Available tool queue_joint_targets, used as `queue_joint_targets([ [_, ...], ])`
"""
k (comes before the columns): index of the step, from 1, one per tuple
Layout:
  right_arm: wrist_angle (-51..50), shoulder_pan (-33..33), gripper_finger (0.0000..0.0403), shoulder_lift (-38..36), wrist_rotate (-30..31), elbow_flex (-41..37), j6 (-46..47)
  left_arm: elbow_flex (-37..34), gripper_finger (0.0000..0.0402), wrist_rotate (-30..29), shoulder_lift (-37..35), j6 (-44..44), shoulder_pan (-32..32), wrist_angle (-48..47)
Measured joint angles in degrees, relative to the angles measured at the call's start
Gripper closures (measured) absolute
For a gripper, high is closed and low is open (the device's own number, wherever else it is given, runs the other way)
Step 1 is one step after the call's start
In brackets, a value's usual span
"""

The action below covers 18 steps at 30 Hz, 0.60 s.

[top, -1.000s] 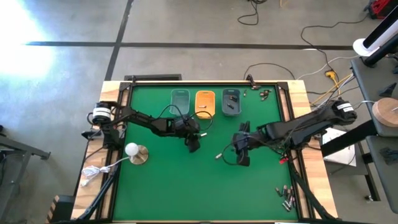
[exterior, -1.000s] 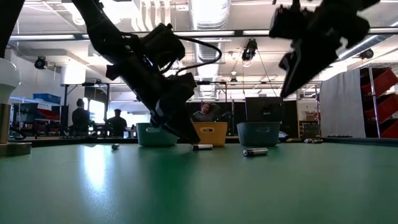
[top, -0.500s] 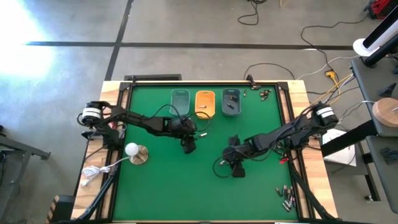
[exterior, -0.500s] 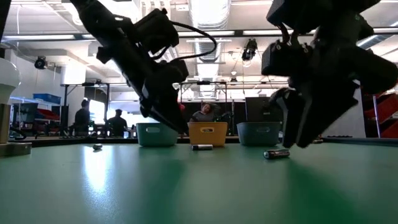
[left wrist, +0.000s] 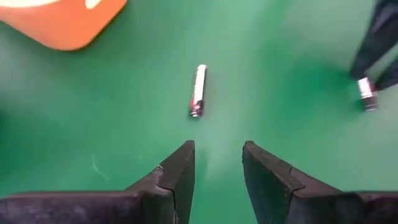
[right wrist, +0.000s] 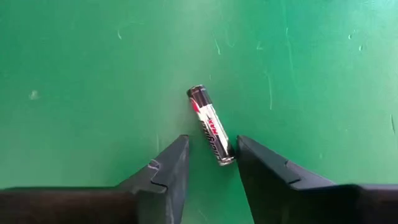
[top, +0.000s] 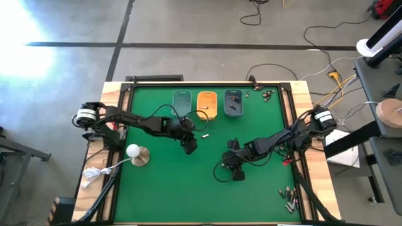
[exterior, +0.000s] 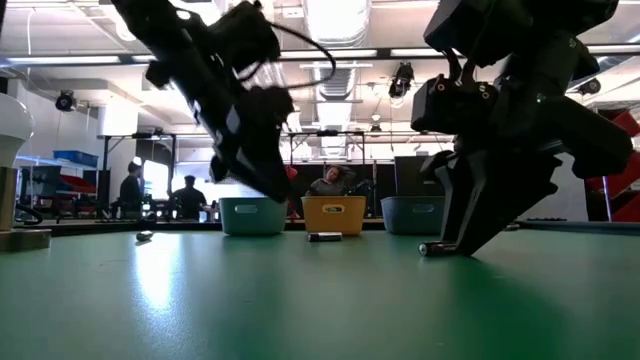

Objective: Sort batteries
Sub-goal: Put the silver battery into the yellow bin

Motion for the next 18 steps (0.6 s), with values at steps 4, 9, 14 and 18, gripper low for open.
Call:
queue_joint_targets([
  [4, 0.43, 0.09, 0.0319, 2.46, 0.30, -0.02, 0.21, 0.00, 0.0287, -0.97, -3.88, -0.12, -0.27, -1.89],
  [9, 0.18, -0.17, 0.0371, 2.68, 3.29, 0.12, -0.07, 0.00, 0.0287, -5.93, -7.77, 1.09, -0.16, -6.26],
  [14, -6.58, -3.81, 0.0380, -1.99, 1.79, 3.71, -2.86, -0.02, 0.0287, -8.07, -10.84, 5.19, -0.16, -9.59],
  [18, -16.16, -9.66, 0.0380, -5.96, 7.31, 9.68, -10.65, -0.02, 0.0287, -10.51, -13.26, 7.69, 0.03, -11.71],
])
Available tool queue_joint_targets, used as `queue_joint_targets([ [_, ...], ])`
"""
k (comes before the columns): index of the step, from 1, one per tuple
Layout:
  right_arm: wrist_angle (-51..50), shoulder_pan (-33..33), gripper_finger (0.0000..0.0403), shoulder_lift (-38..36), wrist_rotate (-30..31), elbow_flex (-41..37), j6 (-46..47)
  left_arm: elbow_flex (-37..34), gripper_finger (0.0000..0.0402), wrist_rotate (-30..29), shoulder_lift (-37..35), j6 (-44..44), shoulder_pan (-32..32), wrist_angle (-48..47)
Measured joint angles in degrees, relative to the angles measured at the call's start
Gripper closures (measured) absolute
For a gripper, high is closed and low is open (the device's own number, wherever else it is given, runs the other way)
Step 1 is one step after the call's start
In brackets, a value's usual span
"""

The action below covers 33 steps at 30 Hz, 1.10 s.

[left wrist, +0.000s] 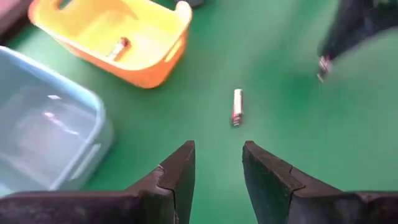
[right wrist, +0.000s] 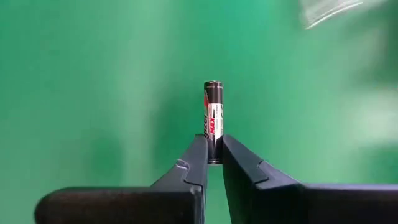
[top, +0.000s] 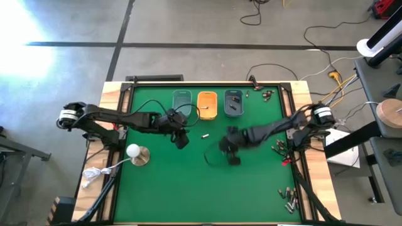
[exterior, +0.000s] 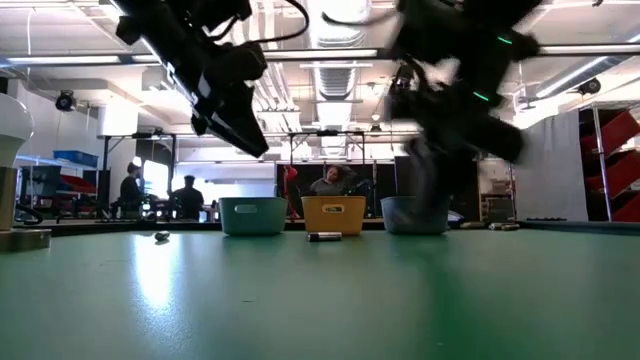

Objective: Sort batteries
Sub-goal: Put the silver battery into the yellow bin

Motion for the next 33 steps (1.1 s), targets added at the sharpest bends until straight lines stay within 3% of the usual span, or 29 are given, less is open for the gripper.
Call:
queue_joint_targets([
  [4, -3.70, -6.90, 0.0382, -1.79, 2.27, 8.20, -10.47, 0.00, 0.0287, -4.03, -2.84, 1.20, 0.30, -1.54],
  [10, -4.77, -18.49, 0.0383, 4.00, 2.57, 21.28, -18.15, 0.00, 0.0287, -7.61, -6.96, 1.26, 1.00, -3.14],
  [16, -11.87, -27.25, 0.0382, 14.09, -4.63, 30.93, -18.45, 0.00, 0.0287, -6.52, -9.88, 1.25, 1.04, -4.85],
  [24, -13.28, -30.72, 0.0381, 23.18, -11.94, 36.09, -20.09, 0.00, 0.0287, -5.07, -9.29, 0.10, 1.05, -5.70],
  [33, -13.32, -31.73, 0.0380, 26.86, -12.63, 36.68, -18.95, -0.13, 0.0287, -5.05, -7.61, -1.30, 1.05, -6.12],
])
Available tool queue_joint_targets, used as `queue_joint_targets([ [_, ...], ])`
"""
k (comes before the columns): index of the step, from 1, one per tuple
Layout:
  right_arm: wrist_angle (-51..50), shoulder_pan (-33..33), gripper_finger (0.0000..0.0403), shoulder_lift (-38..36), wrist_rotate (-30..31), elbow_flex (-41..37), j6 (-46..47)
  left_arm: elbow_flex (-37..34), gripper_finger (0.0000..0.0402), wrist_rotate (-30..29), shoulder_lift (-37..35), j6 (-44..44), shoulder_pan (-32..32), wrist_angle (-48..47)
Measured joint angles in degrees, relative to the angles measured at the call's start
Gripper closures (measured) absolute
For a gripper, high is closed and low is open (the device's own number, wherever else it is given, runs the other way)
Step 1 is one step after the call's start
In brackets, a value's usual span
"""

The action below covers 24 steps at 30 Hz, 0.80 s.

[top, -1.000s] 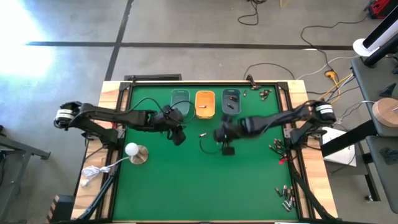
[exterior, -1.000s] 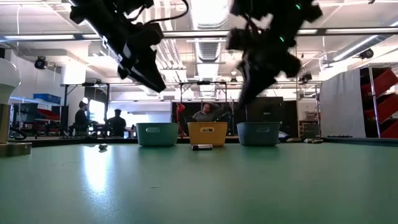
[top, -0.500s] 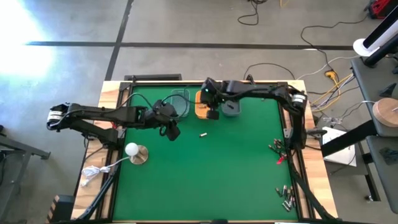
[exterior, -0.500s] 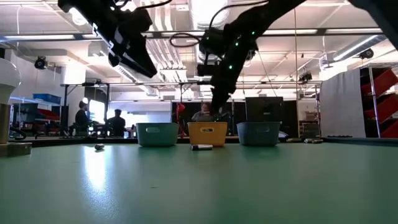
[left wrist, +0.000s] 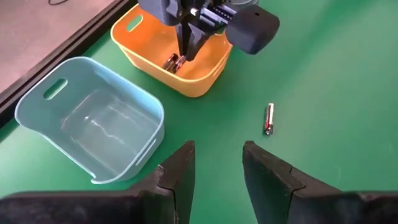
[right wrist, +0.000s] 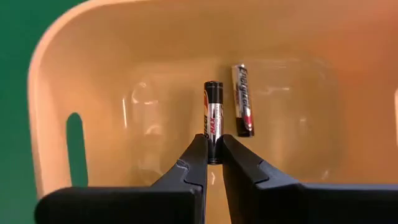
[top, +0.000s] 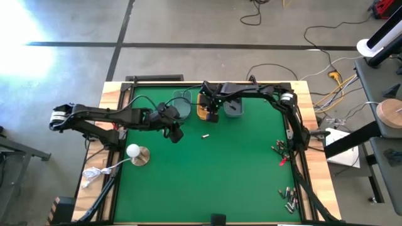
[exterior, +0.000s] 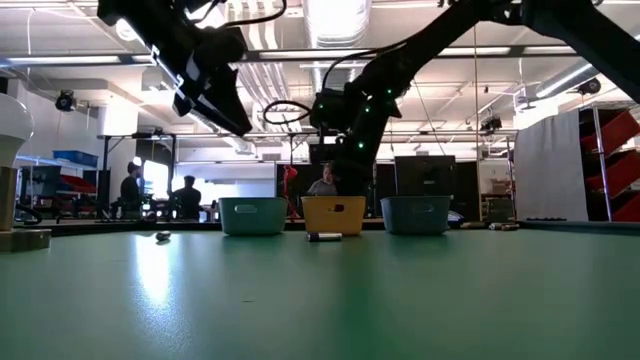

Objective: Sort batteries
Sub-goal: Put the silver battery into the yellow bin

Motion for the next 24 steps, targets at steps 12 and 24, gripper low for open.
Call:
queue_joint_targets([
  [12, -0.09, -0.11, 0.0301, -0.01, -0.24, -0.06, -1.02, 0.05, 0.0287, 0.07, 0.05, 0.63, 0.00, 3.19],
  [24, -1.48, 2.47, 0.0226, -23.09, -0.42, -0.96, -0.95, -1.70, 0.0263, 5.36, 10.83, 8.72, -0.12, 21.87],
])
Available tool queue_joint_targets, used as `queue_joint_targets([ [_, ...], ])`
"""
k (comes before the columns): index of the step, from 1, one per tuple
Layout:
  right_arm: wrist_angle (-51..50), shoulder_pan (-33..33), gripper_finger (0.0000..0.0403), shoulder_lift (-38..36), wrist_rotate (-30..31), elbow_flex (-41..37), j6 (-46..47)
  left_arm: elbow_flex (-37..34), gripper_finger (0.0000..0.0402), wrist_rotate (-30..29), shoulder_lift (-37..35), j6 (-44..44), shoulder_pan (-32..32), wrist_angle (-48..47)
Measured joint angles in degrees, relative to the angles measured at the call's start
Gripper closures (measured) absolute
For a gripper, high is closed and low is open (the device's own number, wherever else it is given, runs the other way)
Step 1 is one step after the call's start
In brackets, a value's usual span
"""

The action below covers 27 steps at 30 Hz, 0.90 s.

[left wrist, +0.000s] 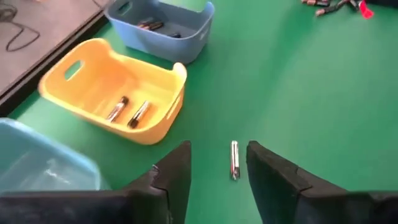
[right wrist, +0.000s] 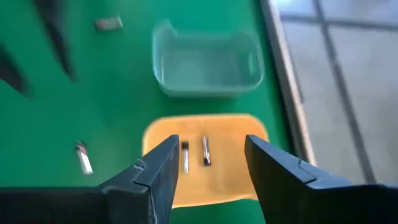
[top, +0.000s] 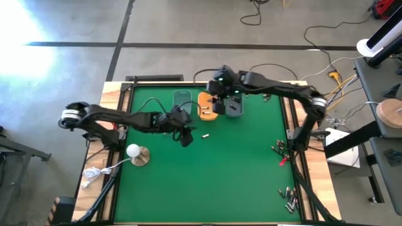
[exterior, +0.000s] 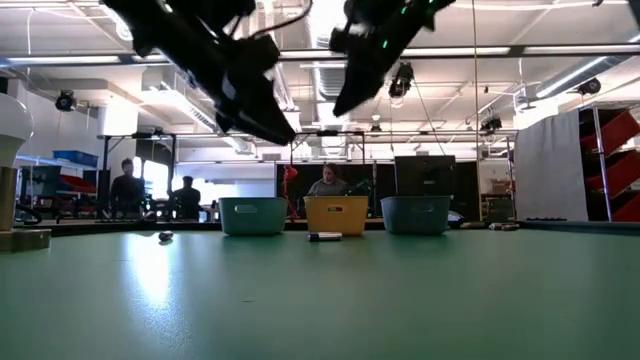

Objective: Sort batteries
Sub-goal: Put the silver battery into the yellow bin

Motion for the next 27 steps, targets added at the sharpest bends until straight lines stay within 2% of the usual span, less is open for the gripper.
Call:
queue_joint_targets([
  [7, -0.14, 4.87, 0.0241, -11.98, 0.02, -5.39, 4.21, -0.09, 0.0219, 2.86, 12.13, -0.65, -0.03, 9.98],
  [10, 0.16, 7.50, 0.0248, -16.41, 0.13, -9.50, 6.75, -0.09, 0.0212, 3.19, 16.25, -0.13, -0.03, 15.61],
  [12, 0.60, 9.02, 0.0251, -18.76, 0.43, -12.35, 8.97, -0.08, 0.0212, 5.77, 19.01, 1.56, 0.01, 19.54],
  [20, 2.42, 12.08, 0.0272, -23.36, 0.55, -22.20, 21.77, -0.04, 0.0242, 7.21, 26.31, 1.97, 0.57, 22.37],
  [27, 3.93, 13.19, 0.0294, -22.68, 0.49, -25.56, 25.50, 0.20, 0.0290, 6.55, 30.45, 2.49, 0.43, 24.61],
])
